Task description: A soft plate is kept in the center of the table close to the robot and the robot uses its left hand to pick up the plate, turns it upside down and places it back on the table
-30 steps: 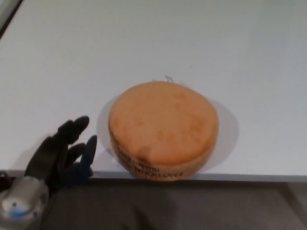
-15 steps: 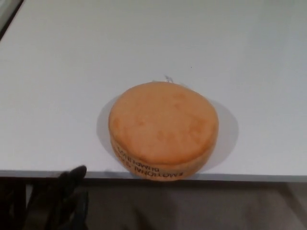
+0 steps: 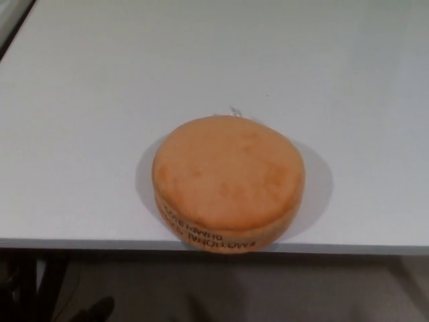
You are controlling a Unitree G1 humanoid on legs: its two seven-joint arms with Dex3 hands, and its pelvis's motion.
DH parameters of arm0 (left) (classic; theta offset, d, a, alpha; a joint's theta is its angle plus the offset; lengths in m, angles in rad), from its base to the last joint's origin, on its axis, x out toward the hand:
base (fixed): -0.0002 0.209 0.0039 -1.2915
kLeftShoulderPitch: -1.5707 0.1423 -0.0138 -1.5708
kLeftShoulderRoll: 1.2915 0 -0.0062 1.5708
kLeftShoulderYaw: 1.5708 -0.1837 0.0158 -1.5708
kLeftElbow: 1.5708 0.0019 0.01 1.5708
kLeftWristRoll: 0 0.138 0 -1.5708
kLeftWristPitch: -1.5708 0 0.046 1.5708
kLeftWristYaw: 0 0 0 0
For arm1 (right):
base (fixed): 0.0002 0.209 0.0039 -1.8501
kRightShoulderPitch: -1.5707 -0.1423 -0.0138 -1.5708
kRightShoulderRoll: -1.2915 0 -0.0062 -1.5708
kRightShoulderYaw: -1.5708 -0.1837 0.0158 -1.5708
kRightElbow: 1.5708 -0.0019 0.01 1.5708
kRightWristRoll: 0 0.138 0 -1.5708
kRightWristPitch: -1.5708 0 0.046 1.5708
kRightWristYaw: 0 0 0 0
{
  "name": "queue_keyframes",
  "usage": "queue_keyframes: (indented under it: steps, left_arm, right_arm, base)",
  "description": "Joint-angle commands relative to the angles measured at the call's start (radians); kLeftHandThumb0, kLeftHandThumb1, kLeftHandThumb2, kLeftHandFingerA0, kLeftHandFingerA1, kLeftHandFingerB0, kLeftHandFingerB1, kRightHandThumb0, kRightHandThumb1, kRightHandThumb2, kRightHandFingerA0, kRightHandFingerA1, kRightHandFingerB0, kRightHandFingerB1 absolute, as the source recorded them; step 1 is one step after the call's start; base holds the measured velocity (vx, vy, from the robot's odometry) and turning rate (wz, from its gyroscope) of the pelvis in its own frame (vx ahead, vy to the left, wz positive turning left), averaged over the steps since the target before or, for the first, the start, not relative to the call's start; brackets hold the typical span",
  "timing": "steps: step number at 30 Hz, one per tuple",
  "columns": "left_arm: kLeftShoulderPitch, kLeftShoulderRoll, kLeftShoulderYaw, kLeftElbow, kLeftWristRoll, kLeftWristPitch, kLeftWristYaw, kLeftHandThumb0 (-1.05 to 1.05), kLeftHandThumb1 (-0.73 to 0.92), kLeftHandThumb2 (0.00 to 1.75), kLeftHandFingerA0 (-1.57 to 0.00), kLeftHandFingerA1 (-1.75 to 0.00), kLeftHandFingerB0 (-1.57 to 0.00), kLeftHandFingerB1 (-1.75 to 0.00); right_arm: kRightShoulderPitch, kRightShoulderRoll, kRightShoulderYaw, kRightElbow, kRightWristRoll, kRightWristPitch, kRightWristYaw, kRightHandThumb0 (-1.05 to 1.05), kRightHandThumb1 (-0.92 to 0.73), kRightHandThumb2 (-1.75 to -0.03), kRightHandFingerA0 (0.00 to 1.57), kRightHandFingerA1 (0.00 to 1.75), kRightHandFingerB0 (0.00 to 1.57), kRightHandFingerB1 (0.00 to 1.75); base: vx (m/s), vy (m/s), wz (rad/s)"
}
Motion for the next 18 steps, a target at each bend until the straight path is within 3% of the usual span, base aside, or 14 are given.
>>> queue_keyframes:
  steps: [1,2,6,7,8,9,11,14,15,16,18]
  left_arm:
    - [0.141,-0.085,0.051,0.275,0.045,-0.768,-0.141,-0.98,0.73,1.13,-0.06,-0.46,-0.06,-0.34]
    - [0.129,-0.085,0.055,0.3,0.044,-0.769,-0.142,-0.89,0.67,1.11,-0.09,-0.48,-0.05,-0.37]
    - [0.07,-0.094,0.073,0.372,0.023,-0.736,-0.152,-0.97,0.73,1.13,-0.06,-0.45,-0.06,-0.33]
    - [0.061,-0.095,0.079,0.379,0.016,-0.721,-0.154,-0.88,0.68,1.12,-0.05,-0.46,-0.04,-0.35]
    - [0.056,-0.094,0.082,0.386,0.015,-0.725,-0.155,-0.98,0.75,1.15,-0.05,-0.45,-0.07,-0.32]
    - [0.056,-0.095,0.084,0.386,0.015,-0.724,-0.152,-0.91,0.69,1.13,-0.06,-0.47,-0.05,-0.35]
    - [0.058,-0.101,0.085,0.385,0.015,-0.727,-0.149,-0.97,0.71,1.13,-0.06,-0.46,-0.02,-0.35]
    - [0.058,-0.107,0.083,0.395,0.016,-0.744,-0.157,-0.93,0.69,1.13,-0.07,-0.47,-0.02,-0.37]
    - [0.058,-0.109,0.083,0.402,0.016,-0.751,-0.16,-0.95,0.88,0.68,-0.14,-0.35,-0.14,-0.25]
    - [0.059,-0.111,0.081,0.412,0.017,-0.76,-0.165,-0.88,0.67,1.11,-0.08,-0.48,-0.03,-0.39]
    - [0.061,-0.109,0.08,0.417,0.019,-0.769,-0.171,-0.98,0.74,1.14,-0.05,-0.45,-0.07,-0.32]
  right_arm:
    - [0.021,0.024,-0.027,0.042,0.029,-0.052,-0.005,-0.81,-0.92,-0.73,0.21,0.38,0.09,0.23]
    - [0.023,0.023,-0.027,0.039,0.03,-0.05,-0.004,-0.82,-0.92,-0.74,0.2,0.37,0.08,0.22]
    - [0.015,0.022,-0.034,0.042,0.03,-0.054,-0.011,-0.81,-0.92,-0.74,0.18,0.36,0.09,0.23]
    - [0.013,0.024,-0.033,0.045,0.03,-0.059,-0.009,-0.81,-0.77,-1.09,0.11,0.46,0.06,0.31]
    - [0.01,0.025,-0.032,0.053,0.029,-0.065,-0.008,-0.81,-0.77,-1.09,0.1,0.45,0.06,0.31]
    - [0.01,0.026,-0.031,0.056,0.026,-0.07,-0.007,-0.85,-0.8,-1.14,0.12,0.47,0.0,0.25]
    - [0.009,0.029,-0.029,0.058,0.025,-0.082,-0.003,-0.78,-0.78,-1.14,0.03,0.44,0.0,0.28]
    - [0.012,0.029,-0.029,0.052,0.03,-0.076,0.001,-0.75,-0.75,-1.14,0.04,0.39,0.03,0.28]
    - [0.012,0.03,-0.029,0.054,0.031,-0.077,0.002,-0.75,-0.75,-1.14,0.04,0.39,0.03,0.27]
    - [0.012,0.031,-0.029,0.058,0.03,-0.081,0.003,-0.81,-0.92,-0.75,0.09,0.29,0.07,0.21]
    - [0.013,0.033,-0.029,0.061,0.028,-0.084,0.002,-0.81,-0.92,-0.75,0.09,0.29,0.07,0.21]
  base:
    - [0.0,0.0,0.0]
    - [0.0,0.0,0.0]
    - [0.0,0.0,0.0]
    - [0.0,0.0,0.0]
    - [0.0,0.0,0.0]
    - [0.0,0.0,0.0]
    - [0.0,0.0,0.0]
    - [0.0,0.0,0.0]
    - [0.0,0.0,0.0]
    - [0.0,0.0,0.0]
    - [0.0,0.0,0.0]
